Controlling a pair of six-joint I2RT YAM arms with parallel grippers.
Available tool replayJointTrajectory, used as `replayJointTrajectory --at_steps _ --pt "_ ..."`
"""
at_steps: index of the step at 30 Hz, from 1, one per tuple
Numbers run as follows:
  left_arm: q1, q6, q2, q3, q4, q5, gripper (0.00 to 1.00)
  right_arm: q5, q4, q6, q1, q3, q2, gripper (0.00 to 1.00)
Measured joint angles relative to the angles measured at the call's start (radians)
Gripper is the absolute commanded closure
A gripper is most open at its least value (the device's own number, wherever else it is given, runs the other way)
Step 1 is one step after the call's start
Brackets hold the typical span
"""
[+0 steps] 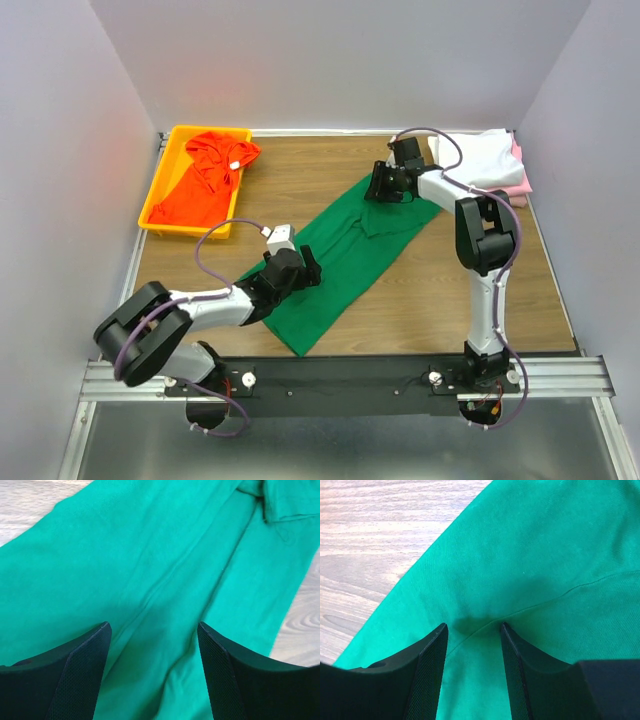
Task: Fold and stack the t-shirts
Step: Fold the tshirt
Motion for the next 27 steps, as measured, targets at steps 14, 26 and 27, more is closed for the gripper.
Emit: replayJointTrajectory --at_steps 14,26,27 --pt "-0.012 0.026 -0.194 -0.079 -0.086 0.0 0.22 -0.024 -0.05 -0.056 0.0 -0.151 -0.205 0.46" --pt "-0.033 -0.008 -0.105 -0.11 0.001 -0.016 0.23 -0.03 -0.057 -0.06 0.0 -0.341 -0.293 0.46" --pt "-0.038 -0.011 -0.09 -0.104 0.01 -0.019 0.23 -0.029 -0.058 -0.06 0.0 -0.343 -0.28 0.46"
